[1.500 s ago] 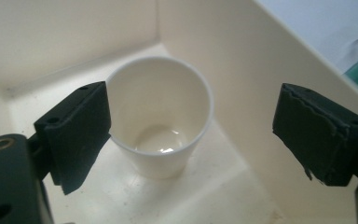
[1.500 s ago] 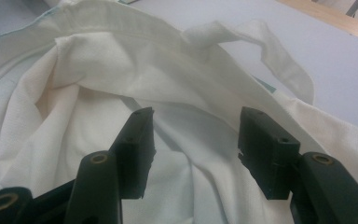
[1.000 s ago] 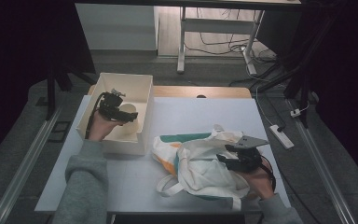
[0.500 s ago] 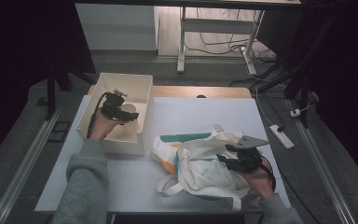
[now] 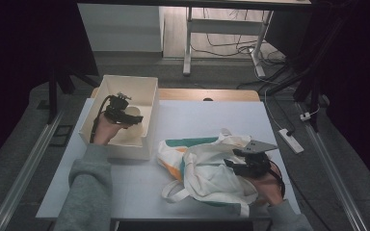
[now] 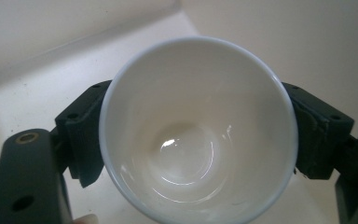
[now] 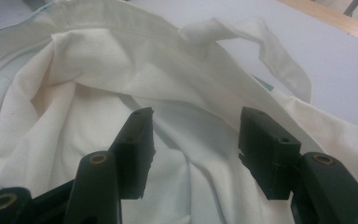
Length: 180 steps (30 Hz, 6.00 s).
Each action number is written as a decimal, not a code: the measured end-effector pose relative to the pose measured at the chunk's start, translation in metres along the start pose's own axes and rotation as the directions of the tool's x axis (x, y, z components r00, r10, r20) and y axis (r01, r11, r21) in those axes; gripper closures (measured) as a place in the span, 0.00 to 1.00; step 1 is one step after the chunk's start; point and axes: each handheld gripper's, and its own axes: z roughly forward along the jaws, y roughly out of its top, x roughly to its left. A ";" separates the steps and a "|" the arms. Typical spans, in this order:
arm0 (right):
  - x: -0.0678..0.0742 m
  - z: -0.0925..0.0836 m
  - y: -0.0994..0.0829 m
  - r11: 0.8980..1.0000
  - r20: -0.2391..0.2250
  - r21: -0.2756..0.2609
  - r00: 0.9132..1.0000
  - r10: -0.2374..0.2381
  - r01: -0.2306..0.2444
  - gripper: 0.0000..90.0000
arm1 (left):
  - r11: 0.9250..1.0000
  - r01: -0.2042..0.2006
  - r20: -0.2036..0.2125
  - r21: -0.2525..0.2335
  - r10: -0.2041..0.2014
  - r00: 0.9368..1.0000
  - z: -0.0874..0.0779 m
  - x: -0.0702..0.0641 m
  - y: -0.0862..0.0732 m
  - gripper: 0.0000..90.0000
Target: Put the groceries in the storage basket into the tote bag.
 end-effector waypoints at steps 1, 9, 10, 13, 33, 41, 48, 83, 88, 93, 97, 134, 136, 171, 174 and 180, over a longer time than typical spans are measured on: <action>0.000 0.000 0.000 1.000 0.001 -0.003 1.000 0.001 -0.001 0.50 | 1.000 0.002 0.008 -0.009 -0.002 1.000 -0.002 0.000 0.000 0.22; 0.000 -0.001 0.000 1.000 0.002 -0.007 1.000 0.002 -0.002 0.50 | 0.996 0.015 0.024 -0.087 -0.013 1.000 -0.022 -0.003 -0.001 0.22; 0.000 -0.001 0.000 1.000 0.002 -0.007 1.000 0.000 0.001 0.50 | 0.996 0.016 0.028 -0.092 -0.014 0.999 -0.024 -0.003 -0.001 0.22; 0.000 -0.001 0.000 1.000 0.002 -0.011 1.000 0.001 -0.001 0.50 | 0.993 0.016 0.049 -0.116 -0.011 0.999 -0.030 -0.006 0.000 0.22; 0.000 -0.002 0.000 1.000 -0.001 -0.020 1.000 0.002 -0.002 0.50 | 0.956 0.067 0.101 -0.286 -0.040 0.994 -0.067 -0.009 -0.005 0.22; 0.000 -0.003 0.000 1.000 0.001 -0.021 1.000 0.003 -0.003 0.50 | 0.929 0.093 0.188 -0.357 -0.026 0.982 -0.083 -0.013 -0.004 0.22; 0.000 -0.003 0.001 1.000 0.002 -0.021 1.000 0.002 -0.002 0.50 | 0.902 0.079 0.231 -0.423 0.024 0.973 -0.101 -0.026 -0.001 0.22; 0.007 -0.005 0.006 0.997 -0.021 -0.071 1.000 -0.015 0.014 0.42 | 0.903 -0.095 0.373 -0.418 0.267 0.889 -0.095 -0.109 0.018 0.22; 0.015 -0.006 0.011 0.995 -0.030 -0.092 0.999 -0.038 0.035 0.39 | 0.907 -0.128 0.383 -0.401 0.292 0.876 -0.089 -0.122 0.019 0.22; 0.020 -0.006 0.015 0.994 -0.032 -0.102 0.998 -0.046 0.043 0.36 | 0.911 -0.145 0.404 -0.386 0.308 0.861 -0.081 -0.133 0.020 0.22; 0.025 -0.006 0.019 0.992 -0.037 -0.120 0.998 -0.050 0.045 0.33 | 0.914 -0.160 0.423 -0.374 0.321 0.847 -0.074 -0.144 0.022 0.22; 0.070 0.016 0.062 0.973 -0.018 -0.198 0.992 -0.124 0.118 0.20 | 0.904 -0.304 0.493 -0.302 0.421 0.762 -0.034 -0.223 0.020 0.22; 0.070 0.015 0.062 0.972 -0.023 -0.205 0.992 -0.125 0.118 0.23 | 0.902 -0.307 0.490 -0.304 0.424 0.762 -0.033 -0.225 0.019 0.22; 0.026 -0.012 0.020 0.992 0.105 -0.130 0.994 0.012 0.001 0.24 | 0.917 -0.243 0.415 -0.315 0.364 0.834 -0.042 -0.187 0.020 0.19; 0.027 -0.008 0.017 0.993 0.095 -0.119 0.995 0.015 -0.004 0.24 | 0.920 -0.244 0.416 -0.308 0.361 0.835 -0.040 -0.186 0.020 0.19; 0.033 0.007 0.014 0.996 0.064 -0.094 0.998 -0.001 0.007 0.24 | 0.923 -0.251 0.417 -0.291 0.359 0.835 -0.035 -0.185 0.019 0.19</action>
